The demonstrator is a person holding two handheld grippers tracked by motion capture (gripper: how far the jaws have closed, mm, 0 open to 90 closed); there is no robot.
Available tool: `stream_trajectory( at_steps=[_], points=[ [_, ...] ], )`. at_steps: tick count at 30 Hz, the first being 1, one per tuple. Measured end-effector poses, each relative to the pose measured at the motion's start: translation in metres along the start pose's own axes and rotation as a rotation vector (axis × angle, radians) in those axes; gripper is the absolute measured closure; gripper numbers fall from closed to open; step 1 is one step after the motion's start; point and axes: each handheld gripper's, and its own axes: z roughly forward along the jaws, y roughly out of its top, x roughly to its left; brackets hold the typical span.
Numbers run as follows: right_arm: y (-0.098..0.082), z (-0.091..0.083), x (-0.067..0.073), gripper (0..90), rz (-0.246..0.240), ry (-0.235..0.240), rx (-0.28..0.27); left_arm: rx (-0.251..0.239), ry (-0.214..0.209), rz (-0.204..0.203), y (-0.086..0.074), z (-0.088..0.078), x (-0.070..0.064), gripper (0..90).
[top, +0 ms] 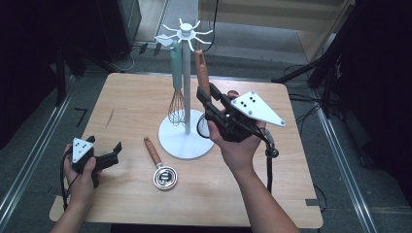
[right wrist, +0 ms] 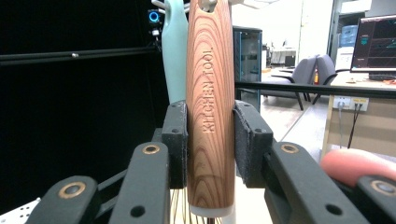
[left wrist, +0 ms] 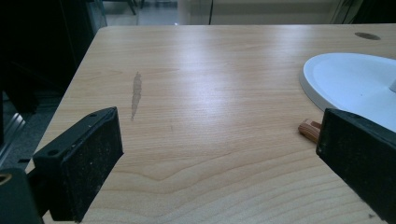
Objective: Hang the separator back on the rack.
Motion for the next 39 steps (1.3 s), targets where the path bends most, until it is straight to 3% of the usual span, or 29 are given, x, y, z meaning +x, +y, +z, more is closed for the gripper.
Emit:
stream_trajectory(
  at_steps=[26,39],
  points=[
    [0.003,0.015,0.005,69.7,-0.008,-0.013,-0.003,0.001,-0.002,-0.002,0.0,0.0,0.001,1.0],
    [0.001,0.023,0.003,69.1,0.019,-0.001,0.01,0.001,-0.003,-0.003,0.0,0.0,0.001,1.0]
  ],
)
